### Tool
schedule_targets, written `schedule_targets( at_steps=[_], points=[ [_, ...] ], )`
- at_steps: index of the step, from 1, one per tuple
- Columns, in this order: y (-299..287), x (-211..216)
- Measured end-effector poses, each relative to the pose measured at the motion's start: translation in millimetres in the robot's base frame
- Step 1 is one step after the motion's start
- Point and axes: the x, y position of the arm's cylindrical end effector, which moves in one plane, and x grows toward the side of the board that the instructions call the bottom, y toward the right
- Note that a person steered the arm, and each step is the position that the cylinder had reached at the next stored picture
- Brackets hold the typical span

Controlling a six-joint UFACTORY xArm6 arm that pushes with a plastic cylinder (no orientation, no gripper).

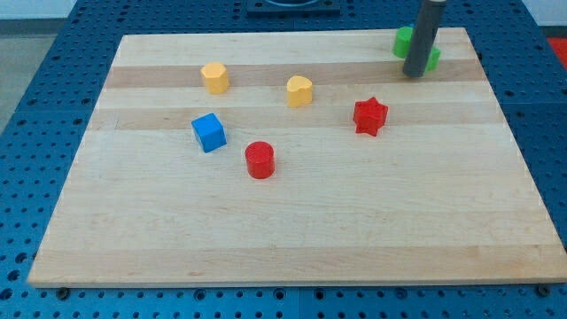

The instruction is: Place the arm in between the blue cube and yellow hexagon

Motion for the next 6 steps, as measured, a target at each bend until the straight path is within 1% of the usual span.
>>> schedule_targets(
  at_steps=[1, 2, 3, 5, 6],
  points=[
    [0.0, -10.8],
    [-5.8, 6.3],
    [-36.7, 40.6],
    [-129.6, 61.1],
    [-176.5, 91.4]
  ],
)
